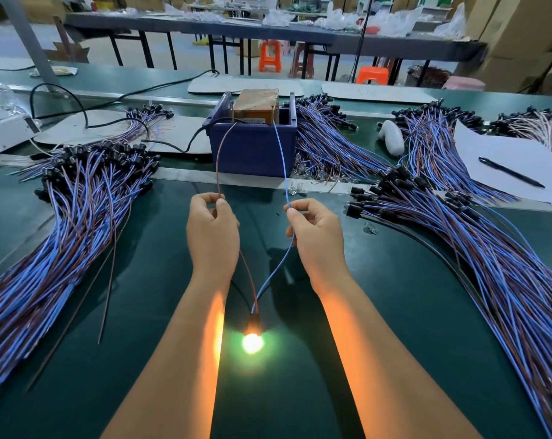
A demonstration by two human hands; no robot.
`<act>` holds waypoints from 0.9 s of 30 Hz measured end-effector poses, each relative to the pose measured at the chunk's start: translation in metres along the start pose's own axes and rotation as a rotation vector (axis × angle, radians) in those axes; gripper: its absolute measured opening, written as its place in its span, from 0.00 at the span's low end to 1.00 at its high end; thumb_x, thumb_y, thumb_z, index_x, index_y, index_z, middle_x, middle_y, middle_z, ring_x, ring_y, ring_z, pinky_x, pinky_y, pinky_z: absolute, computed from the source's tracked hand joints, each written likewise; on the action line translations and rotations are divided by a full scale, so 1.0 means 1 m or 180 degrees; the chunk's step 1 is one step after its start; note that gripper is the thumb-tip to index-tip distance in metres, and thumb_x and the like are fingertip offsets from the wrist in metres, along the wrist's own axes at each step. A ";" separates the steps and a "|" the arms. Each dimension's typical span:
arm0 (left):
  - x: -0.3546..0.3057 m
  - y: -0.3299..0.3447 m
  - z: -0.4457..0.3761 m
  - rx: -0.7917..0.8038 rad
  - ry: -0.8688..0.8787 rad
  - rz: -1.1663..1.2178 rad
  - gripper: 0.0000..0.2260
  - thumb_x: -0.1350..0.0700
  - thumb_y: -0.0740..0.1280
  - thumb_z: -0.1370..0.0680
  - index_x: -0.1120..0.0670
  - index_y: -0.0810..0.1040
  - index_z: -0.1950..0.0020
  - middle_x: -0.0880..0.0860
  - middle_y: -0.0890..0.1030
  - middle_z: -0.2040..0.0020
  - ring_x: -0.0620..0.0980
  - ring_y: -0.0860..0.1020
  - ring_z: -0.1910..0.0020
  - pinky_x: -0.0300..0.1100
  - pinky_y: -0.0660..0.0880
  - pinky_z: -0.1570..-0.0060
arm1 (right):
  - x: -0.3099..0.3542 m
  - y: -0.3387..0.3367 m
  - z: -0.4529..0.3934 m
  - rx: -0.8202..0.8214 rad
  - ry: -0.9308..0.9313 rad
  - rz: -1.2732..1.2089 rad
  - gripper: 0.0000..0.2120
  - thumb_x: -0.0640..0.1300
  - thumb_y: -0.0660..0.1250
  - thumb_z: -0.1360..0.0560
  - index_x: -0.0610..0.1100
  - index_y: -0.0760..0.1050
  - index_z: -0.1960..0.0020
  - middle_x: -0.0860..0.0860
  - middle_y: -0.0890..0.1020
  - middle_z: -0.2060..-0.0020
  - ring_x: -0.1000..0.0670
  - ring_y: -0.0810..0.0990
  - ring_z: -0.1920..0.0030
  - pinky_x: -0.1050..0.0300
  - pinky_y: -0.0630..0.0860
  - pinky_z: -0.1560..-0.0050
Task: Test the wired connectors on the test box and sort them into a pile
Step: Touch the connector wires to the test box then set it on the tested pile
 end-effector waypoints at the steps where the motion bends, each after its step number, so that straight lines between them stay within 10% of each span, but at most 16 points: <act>1: 0.000 0.000 0.000 0.0006 0.0001 -0.0006 0.06 0.55 0.58 0.19 0.45 0.70 0.53 0.48 0.76 0.68 0.38 0.70 0.76 0.32 0.68 0.76 | 0.000 0.000 0.000 0.0003 -0.0004 0.0005 0.06 0.42 0.64 0.21 0.48 0.78 0.55 0.58 0.75 0.73 0.60 0.74 0.69 0.61 0.74 0.63; 20: -0.001 0.005 0.003 0.0370 0.0054 -0.0132 0.05 0.55 0.59 0.19 0.46 0.72 0.51 0.45 0.80 0.71 0.40 0.73 0.73 0.35 0.72 0.71 | 0.001 0.003 0.001 0.0173 -0.0117 0.0145 0.07 0.41 0.64 0.22 0.50 0.79 0.55 0.58 0.77 0.73 0.60 0.74 0.69 0.64 0.74 0.65; 27: -0.005 0.020 0.012 0.1235 -0.0184 0.0315 0.08 0.60 0.62 0.21 0.52 0.79 0.56 0.47 0.83 0.66 0.44 0.80 0.65 0.38 0.78 0.61 | 0.003 0.015 0.005 0.0528 -0.0325 0.0287 0.08 0.36 0.67 0.23 0.47 0.82 0.52 0.38 0.84 0.60 0.39 0.81 0.59 0.39 0.78 0.51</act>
Point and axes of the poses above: each hand's wrist, its own z-axis away from the middle knuckle, its own y-axis out of the palm, x = y × z, the point moved 2 cm from there along -z, towards the middle knuckle
